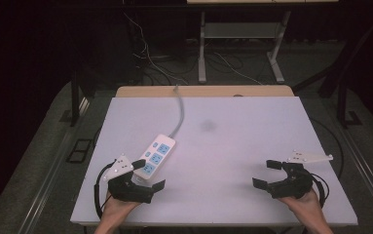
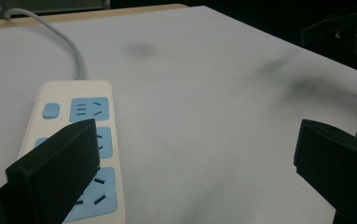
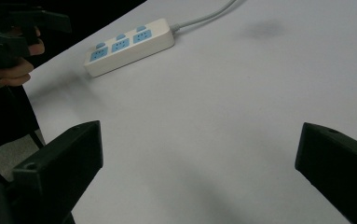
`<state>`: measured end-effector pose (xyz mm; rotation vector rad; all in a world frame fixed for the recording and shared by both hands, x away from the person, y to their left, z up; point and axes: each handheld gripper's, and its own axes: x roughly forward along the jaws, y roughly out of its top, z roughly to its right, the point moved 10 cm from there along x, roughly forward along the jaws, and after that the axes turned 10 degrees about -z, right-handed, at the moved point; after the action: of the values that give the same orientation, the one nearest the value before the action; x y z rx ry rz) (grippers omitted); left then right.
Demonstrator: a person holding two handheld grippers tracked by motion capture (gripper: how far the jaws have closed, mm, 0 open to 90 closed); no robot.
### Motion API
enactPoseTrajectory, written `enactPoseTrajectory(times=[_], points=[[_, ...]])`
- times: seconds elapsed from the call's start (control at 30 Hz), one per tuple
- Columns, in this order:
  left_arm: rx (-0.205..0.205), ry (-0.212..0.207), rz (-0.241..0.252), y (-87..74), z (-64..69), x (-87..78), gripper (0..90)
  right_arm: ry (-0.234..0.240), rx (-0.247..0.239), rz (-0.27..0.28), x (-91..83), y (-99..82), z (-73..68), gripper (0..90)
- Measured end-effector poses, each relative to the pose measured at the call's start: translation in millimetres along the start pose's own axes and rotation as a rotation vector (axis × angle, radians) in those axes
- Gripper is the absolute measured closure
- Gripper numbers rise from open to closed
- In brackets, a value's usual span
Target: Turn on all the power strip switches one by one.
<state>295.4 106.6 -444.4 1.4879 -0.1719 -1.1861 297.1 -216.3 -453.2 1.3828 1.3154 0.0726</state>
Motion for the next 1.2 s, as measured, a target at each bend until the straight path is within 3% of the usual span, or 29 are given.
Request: enactPoseTrajectory(times=[0.5,0.7,1.1,1.2], points=[[0.029,0.017,-0.042,-1.8,0.9,4.4,0.0,0.008,0.004,-0.024,4.1,-4.5,0.6,0.5],[0.02,0.02,-0.046,-0.7,0.9,4.9,0.0,0.016,0.011,-0.023,4.3,-5.3,0.0,0.6],[0.032,0.029,-0.105,-2.3,3.6,5.7,0.0,0.028,0.012,-0.03,4.0,-6.9,0.2,0.5],[0.033,0.044,-0.118,0.1,-0.7,0.8,0.0,0.026,0.008,-0.035,4.4,-7.6,0.8,0.6]])
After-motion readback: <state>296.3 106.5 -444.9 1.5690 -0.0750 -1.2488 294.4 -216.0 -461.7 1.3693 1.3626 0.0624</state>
